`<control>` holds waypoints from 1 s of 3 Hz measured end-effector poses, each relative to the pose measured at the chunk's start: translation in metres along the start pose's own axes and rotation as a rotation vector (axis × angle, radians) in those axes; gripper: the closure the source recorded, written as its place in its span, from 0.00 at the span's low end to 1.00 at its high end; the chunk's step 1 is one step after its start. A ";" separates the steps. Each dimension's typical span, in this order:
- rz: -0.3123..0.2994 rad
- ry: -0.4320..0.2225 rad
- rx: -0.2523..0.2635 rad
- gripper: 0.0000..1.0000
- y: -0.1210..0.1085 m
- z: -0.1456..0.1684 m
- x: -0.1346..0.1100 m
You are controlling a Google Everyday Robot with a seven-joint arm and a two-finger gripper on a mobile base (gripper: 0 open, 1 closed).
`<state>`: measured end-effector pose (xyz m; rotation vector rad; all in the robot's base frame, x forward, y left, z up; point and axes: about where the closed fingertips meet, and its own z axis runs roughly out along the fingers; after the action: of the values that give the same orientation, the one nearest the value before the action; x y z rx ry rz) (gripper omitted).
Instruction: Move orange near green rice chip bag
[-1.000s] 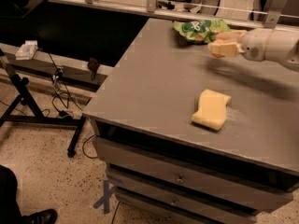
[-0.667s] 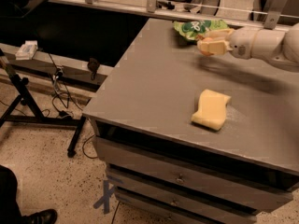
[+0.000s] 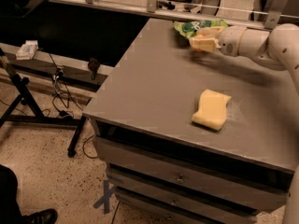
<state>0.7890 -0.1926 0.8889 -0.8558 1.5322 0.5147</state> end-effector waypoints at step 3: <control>-0.037 -0.003 0.028 0.81 -0.026 0.013 -0.005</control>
Offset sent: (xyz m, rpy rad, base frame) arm 0.0335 -0.0136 0.0107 -0.0200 -0.0535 -0.0279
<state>0.8173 -0.1984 0.8958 -0.8592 1.5149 0.4664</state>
